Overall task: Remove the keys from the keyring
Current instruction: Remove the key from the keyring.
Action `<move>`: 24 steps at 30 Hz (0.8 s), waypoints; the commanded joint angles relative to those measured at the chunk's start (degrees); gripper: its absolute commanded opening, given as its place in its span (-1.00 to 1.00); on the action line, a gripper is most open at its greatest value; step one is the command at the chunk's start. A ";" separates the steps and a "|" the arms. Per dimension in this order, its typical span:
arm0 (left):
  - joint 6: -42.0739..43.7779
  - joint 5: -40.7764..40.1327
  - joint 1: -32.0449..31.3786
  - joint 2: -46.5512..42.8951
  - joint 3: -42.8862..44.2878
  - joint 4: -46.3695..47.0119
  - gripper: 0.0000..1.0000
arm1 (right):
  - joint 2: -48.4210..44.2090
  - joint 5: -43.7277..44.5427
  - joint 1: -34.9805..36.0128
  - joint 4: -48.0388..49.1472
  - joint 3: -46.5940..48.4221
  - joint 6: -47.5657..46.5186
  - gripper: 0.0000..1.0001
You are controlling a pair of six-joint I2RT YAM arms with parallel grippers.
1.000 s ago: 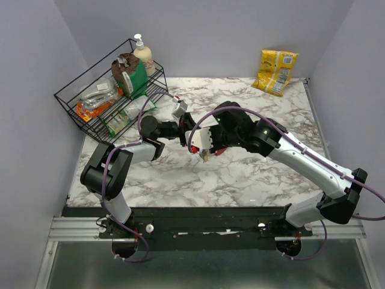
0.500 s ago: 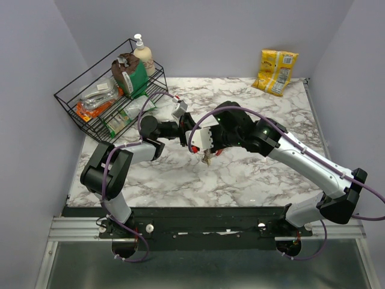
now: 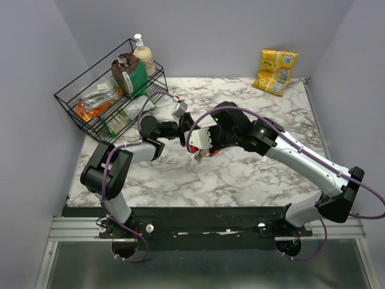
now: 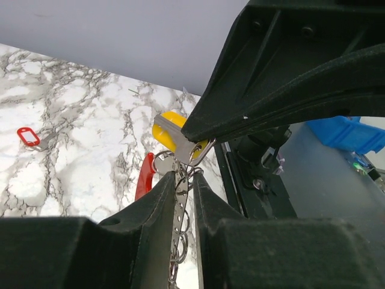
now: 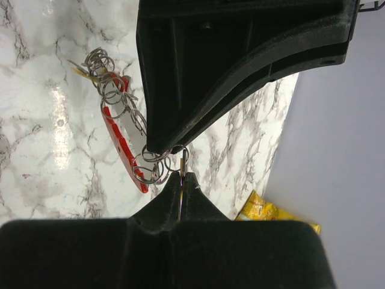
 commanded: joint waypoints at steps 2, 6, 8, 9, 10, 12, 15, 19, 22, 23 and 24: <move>-0.26 0.88 -0.32 -1.54 -0.23 20.19 -0.64 | 0.43 -0.61 -0.19 0.64 0.70 -0.41 -0.99; -0.17 0.96 -0.23 -1.45 -0.31 20.19 -0.86 | 0.17 0.10 -0.36 0.90 1.23 -0.41 -0.99; -0.34 1.05 -0.32 -1.45 -0.40 20.19 -1.00 | -0.01 0.10 -0.36 0.99 1.32 -0.41 -0.99; -0.34 0.96 -0.32 -1.54 -0.32 20.19 -1.00 | 0.08 0.19 -0.36 0.99 1.32 -0.32 -0.99; -0.52 1.05 -0.32 -1.54 -0.40 20.19 -1.00 | 0.08 0.71 -0.45 1.25 1.14 -0.32 -0.99; -0.52 1.05 -0.32 -1.62 -0.31 20.19 -1.00 | -0.27 1.50 -0.54 1.86 0.79 -0.32 -0.99; -0.34 0.44 -0.23 -1.71 -0.67 20.19 -1.00 | -1.15 2.47 -1.41 3.01 0.18 -0.32 -0.99; -0.17 -1.40 0.82 -2.33 -1.37 20.19 -1.00 | -3.52 2.12 -3.52 3.71 -1.58 -0.50 -0.99; -0.60 -3.60 2.48 -2.77 -1.55 20.19 -1.00 | -5.63 1.33 -4.32 3.98 -4.21 -0.94 -0.99; -0.78 -4.04 2.84 -2.86 -1.37 20.19 -1.00 | -6.07 0.72 -4.40 3.98 -5.00 -1.03 -0.99; -0.87 -4.13 2.84 -2.94 -1.28 20.19 -1.00 | -6.51 0.45 -4.32 4.15 -6.58 -1.11 -0.99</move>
